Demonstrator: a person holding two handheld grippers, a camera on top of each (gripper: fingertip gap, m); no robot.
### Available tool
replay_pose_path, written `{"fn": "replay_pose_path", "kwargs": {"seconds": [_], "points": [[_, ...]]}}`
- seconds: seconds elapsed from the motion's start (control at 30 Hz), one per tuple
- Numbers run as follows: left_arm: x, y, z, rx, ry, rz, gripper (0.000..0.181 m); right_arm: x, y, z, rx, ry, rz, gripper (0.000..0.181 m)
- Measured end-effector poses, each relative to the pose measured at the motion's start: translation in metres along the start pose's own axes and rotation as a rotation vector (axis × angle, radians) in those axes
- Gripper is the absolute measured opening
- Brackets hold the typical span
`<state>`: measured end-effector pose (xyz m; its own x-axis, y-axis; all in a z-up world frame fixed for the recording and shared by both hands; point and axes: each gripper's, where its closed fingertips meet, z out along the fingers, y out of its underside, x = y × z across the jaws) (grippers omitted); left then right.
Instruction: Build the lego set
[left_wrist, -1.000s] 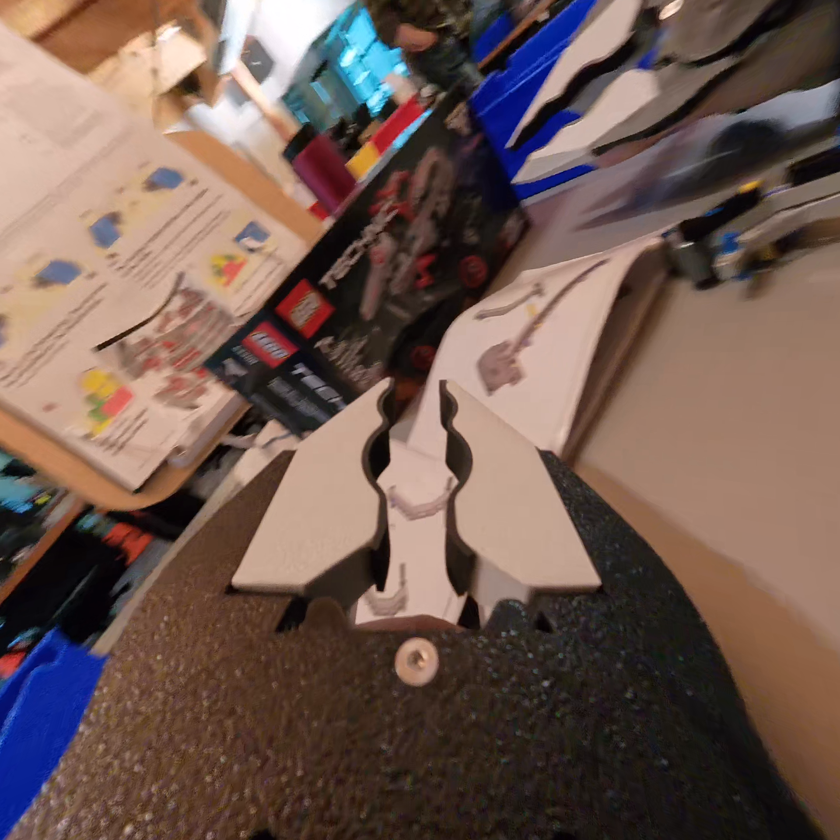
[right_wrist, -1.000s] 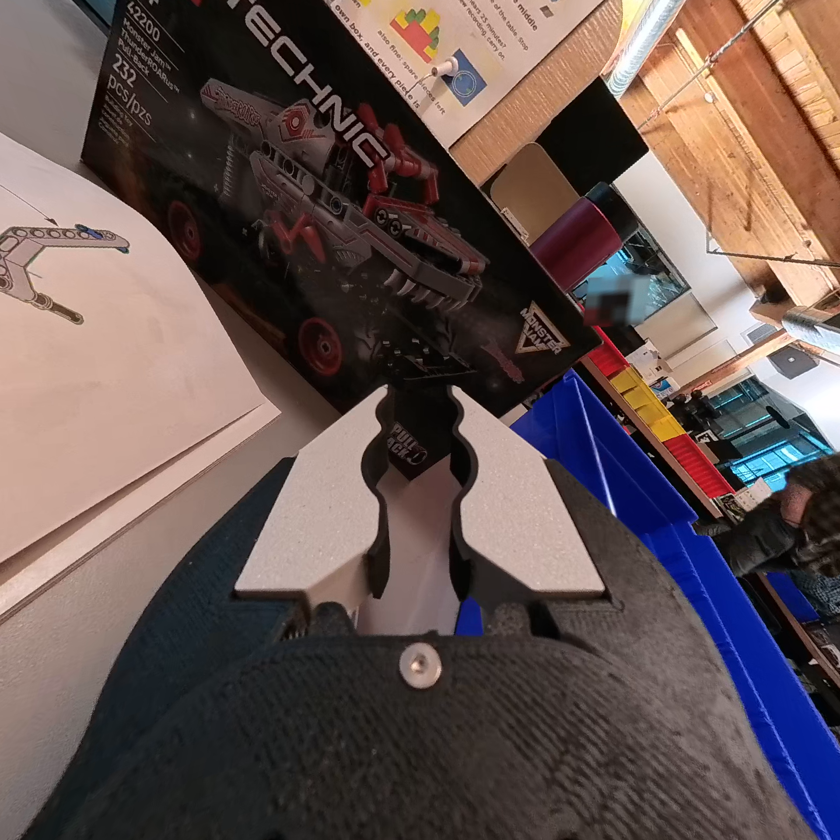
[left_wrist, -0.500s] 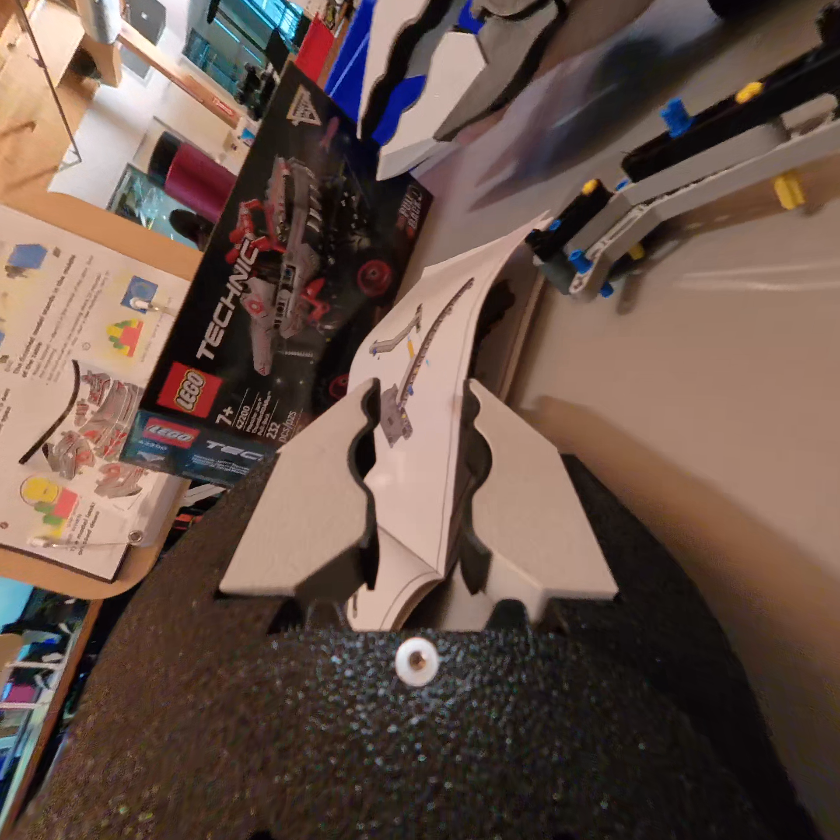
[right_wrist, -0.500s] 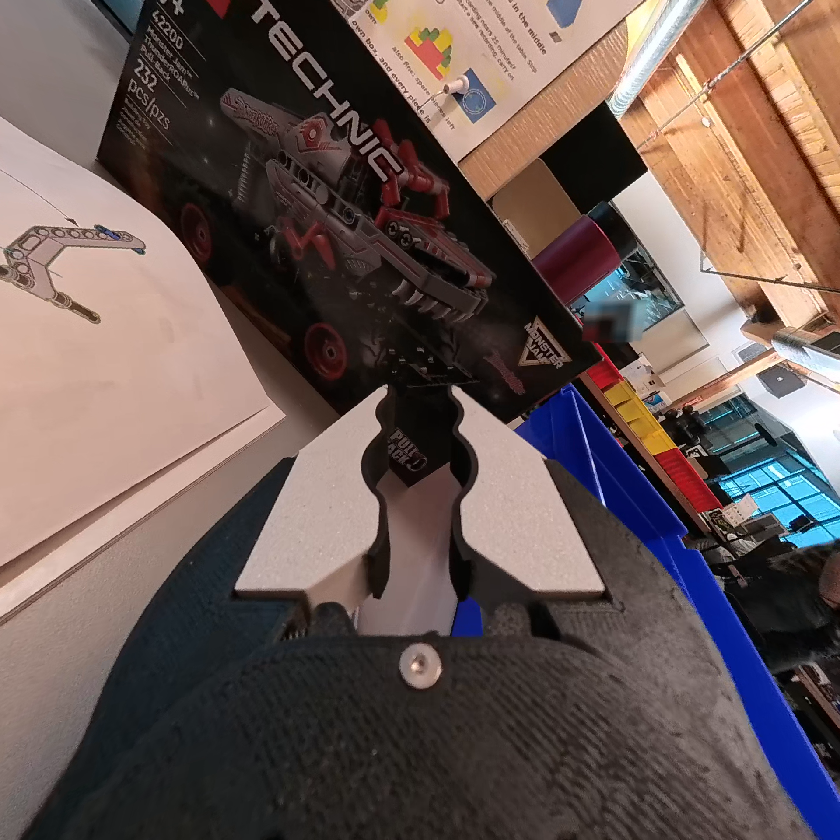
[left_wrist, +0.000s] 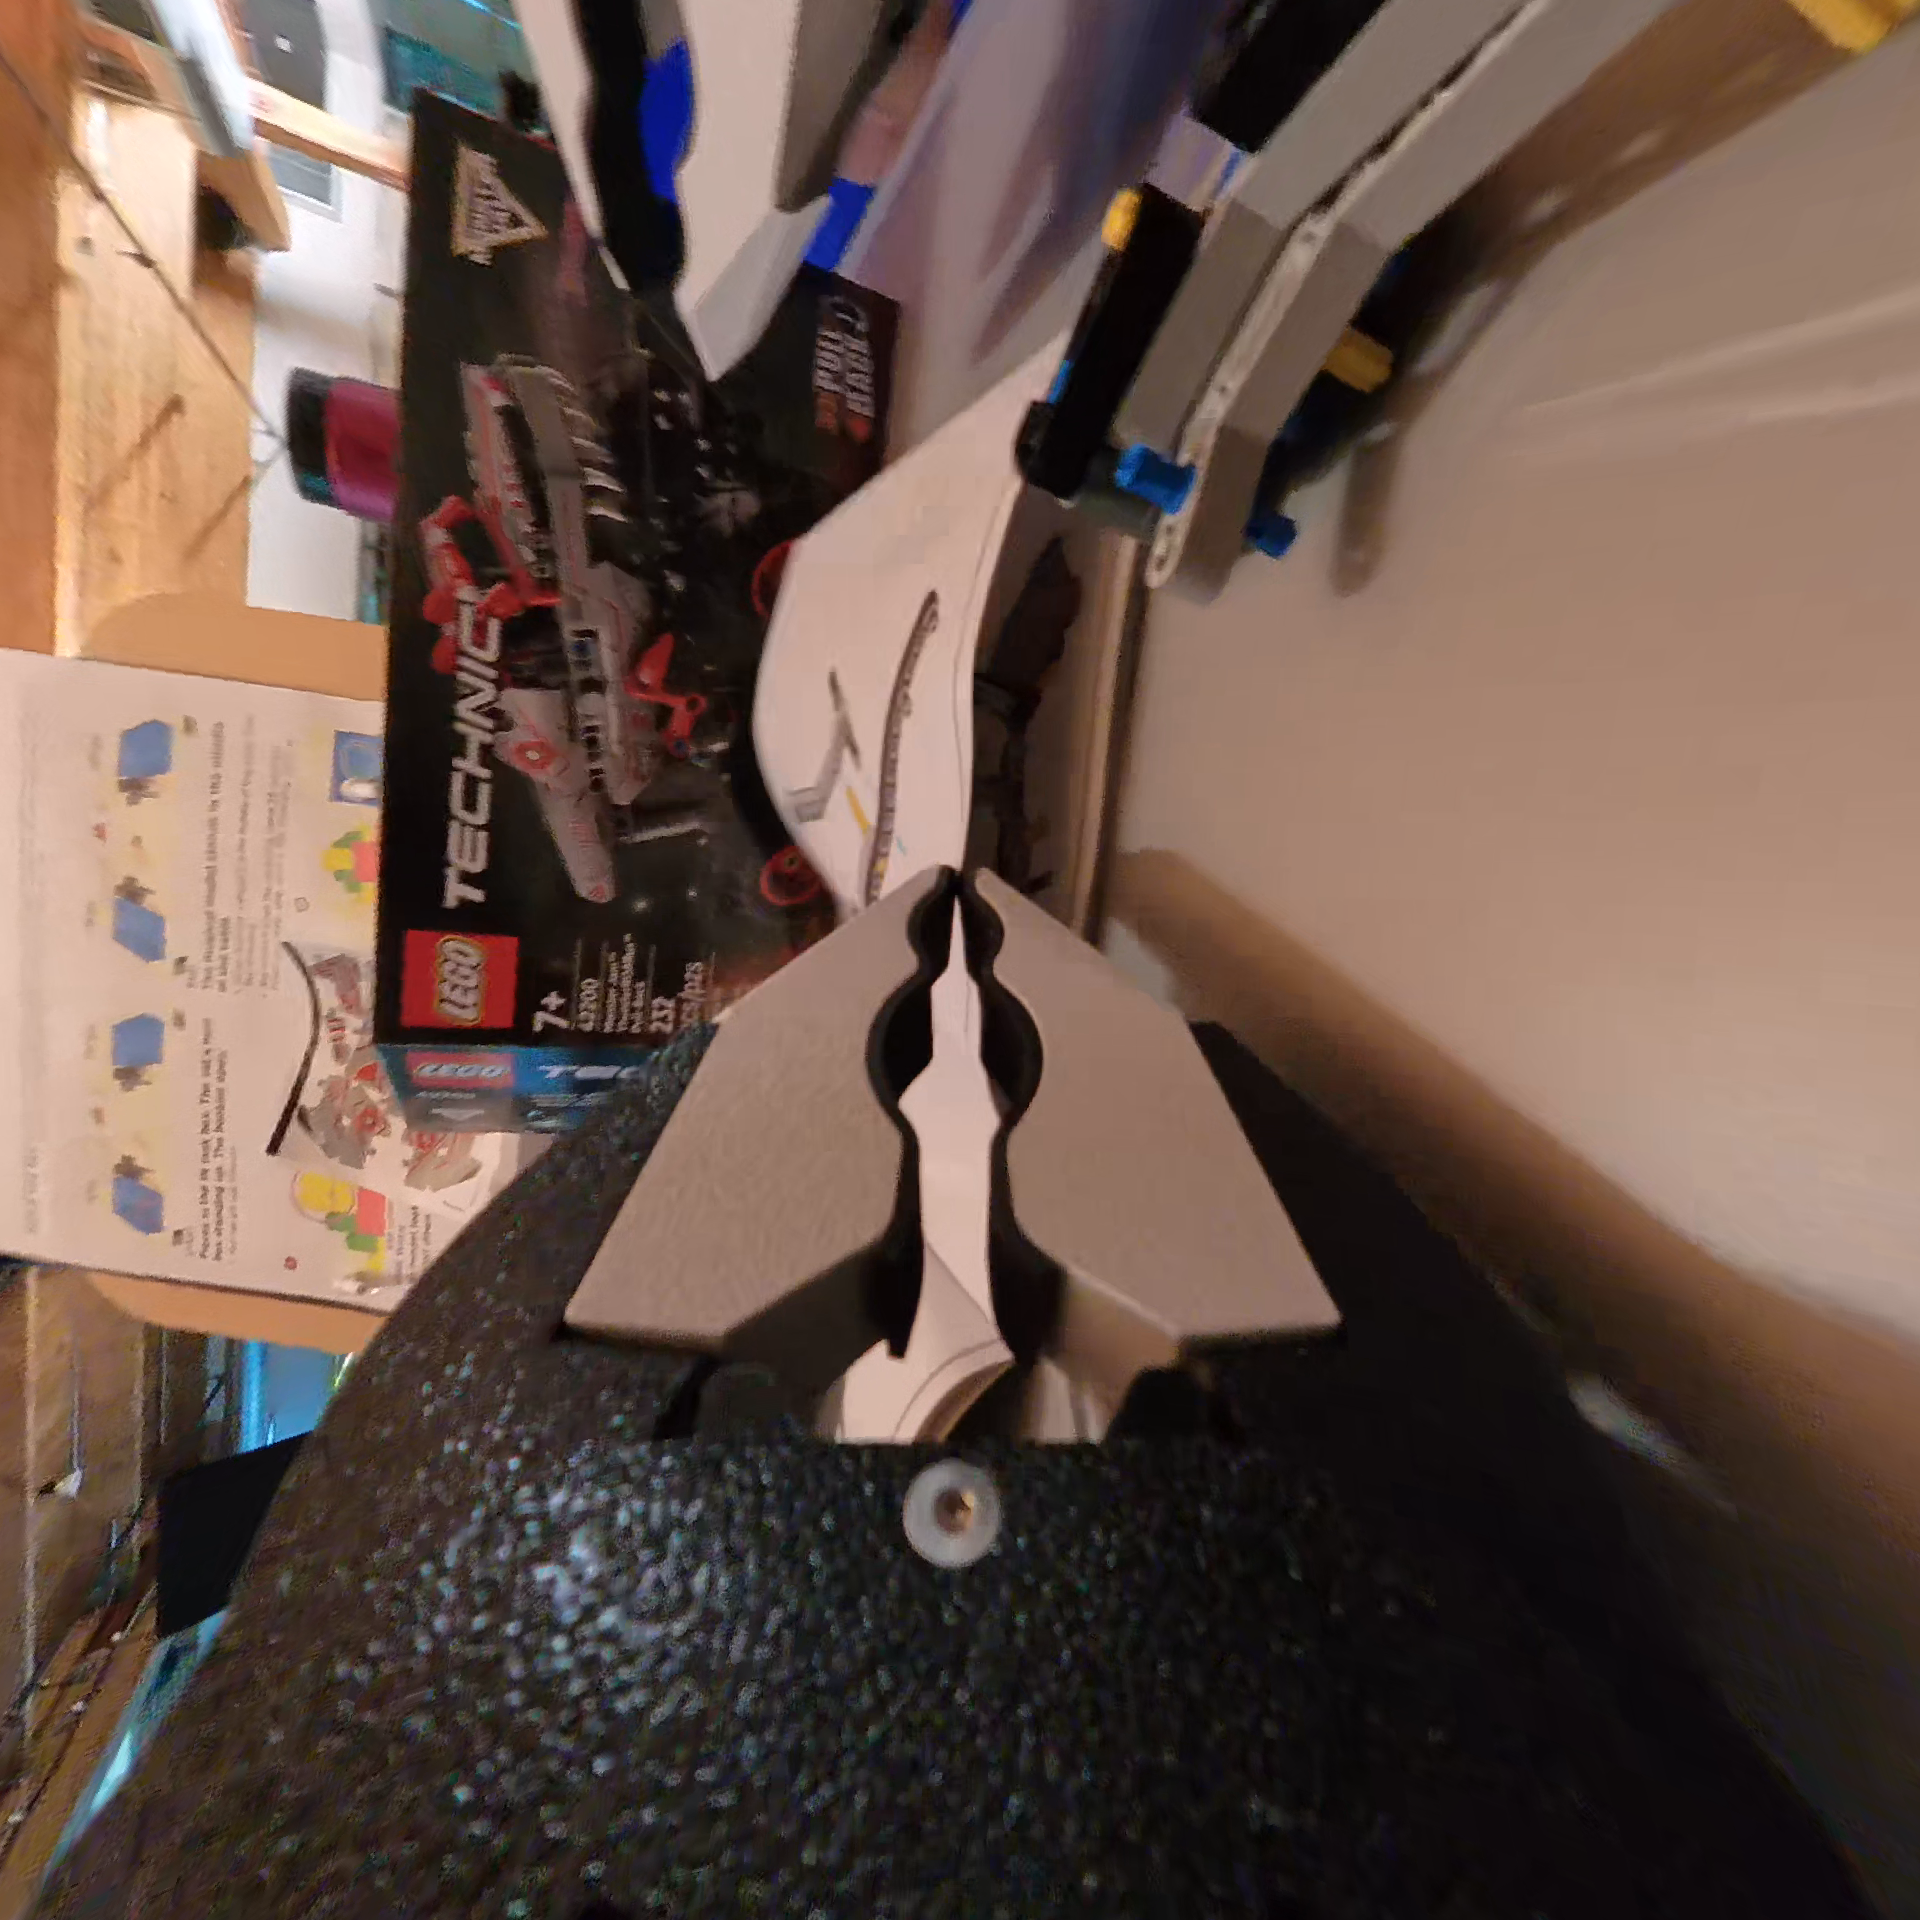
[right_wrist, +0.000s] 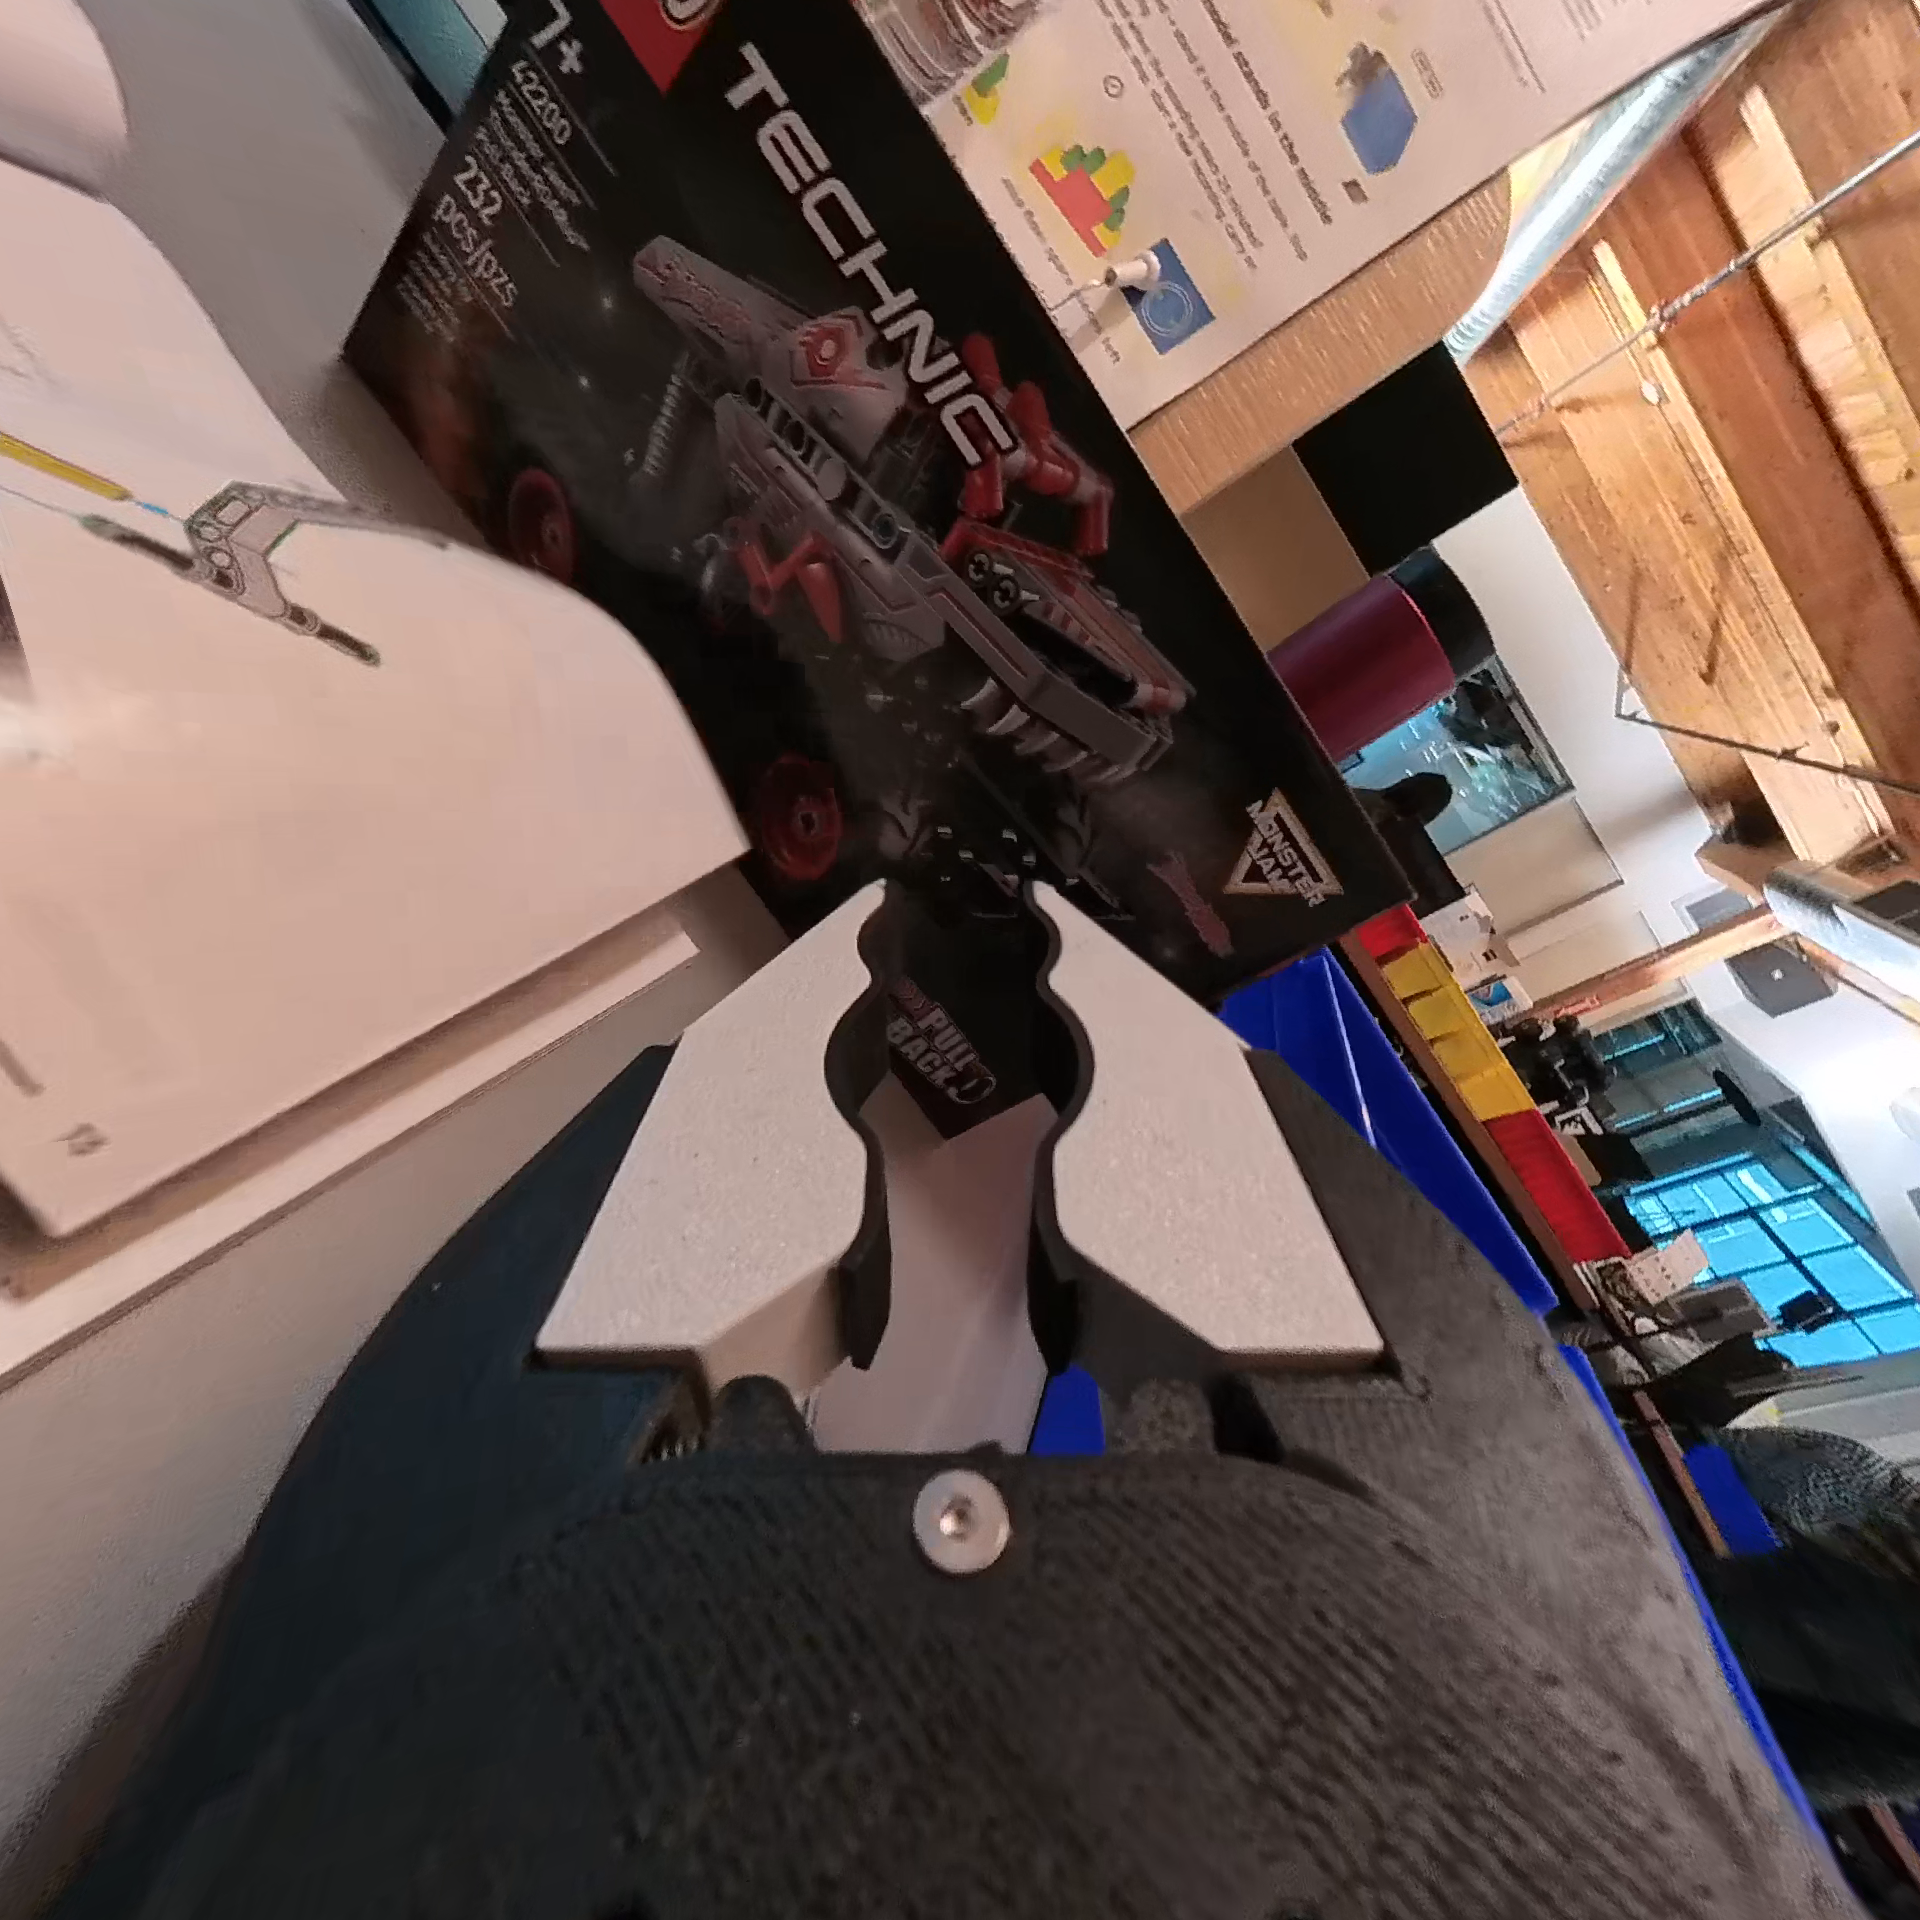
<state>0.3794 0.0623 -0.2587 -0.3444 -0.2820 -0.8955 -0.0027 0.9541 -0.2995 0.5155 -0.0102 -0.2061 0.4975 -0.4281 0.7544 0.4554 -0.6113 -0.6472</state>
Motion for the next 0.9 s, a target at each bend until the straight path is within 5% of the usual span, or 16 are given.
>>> {"fn": "replay_pose_path", "kwargs": {"seconds": [0.33,0.5,0.9], "points": [[0.006,-0.012,-0.002,0.076,0.075,-0.069,0.020,-0.005,-0.002,0.000,0.004,-0.017,-0.039,0.019],[-0.002,-0.014,-0.003,0.077,0.022,-0.062,0.000,-0.006,-0.002,0.000,0.010,-0.029,-0.032,0.019],[-0.011,-0.012,-0.008,0.088,-0.047,-0.044,0.000,-0.020,0.004,0.001,-0.014,-0.102,-0.100,0.021]]}}
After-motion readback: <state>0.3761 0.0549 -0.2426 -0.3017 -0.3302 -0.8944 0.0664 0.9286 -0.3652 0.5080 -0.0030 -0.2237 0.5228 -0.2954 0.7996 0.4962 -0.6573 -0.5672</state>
